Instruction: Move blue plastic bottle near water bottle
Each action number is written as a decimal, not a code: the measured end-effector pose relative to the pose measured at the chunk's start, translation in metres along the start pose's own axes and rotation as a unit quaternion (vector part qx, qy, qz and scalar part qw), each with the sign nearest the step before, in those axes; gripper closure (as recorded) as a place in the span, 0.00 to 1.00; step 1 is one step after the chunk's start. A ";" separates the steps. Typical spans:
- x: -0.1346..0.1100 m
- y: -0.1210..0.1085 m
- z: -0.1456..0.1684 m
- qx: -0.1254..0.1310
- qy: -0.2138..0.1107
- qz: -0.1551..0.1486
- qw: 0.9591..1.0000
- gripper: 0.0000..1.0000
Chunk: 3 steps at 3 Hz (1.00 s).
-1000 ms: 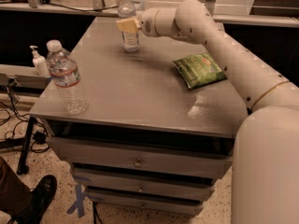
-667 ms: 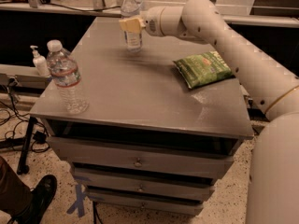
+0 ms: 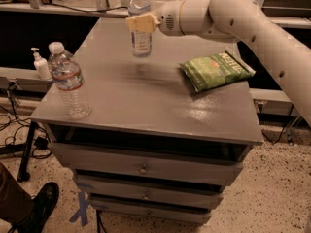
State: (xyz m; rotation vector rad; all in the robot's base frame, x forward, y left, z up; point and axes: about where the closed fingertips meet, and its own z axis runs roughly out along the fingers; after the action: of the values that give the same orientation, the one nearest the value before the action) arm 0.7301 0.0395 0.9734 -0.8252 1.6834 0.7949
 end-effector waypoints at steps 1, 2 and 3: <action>0.004 0.036 -0.019 -0.035 -0.006 0.031 0.999 1.00; 0.012 0.072 -0.029 -0.067 -0.020 0.044 0.997 1.00; 0.025 0.100 -0.031 -0.087 -0.030 0.044 0.995 1.00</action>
Offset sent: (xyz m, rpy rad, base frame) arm -0.1234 0.0231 0.0009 0.1685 0.0693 0.1676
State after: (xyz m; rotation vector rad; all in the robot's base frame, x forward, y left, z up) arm 0.6258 0.0647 0.9664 -0.8411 1.6216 1.0294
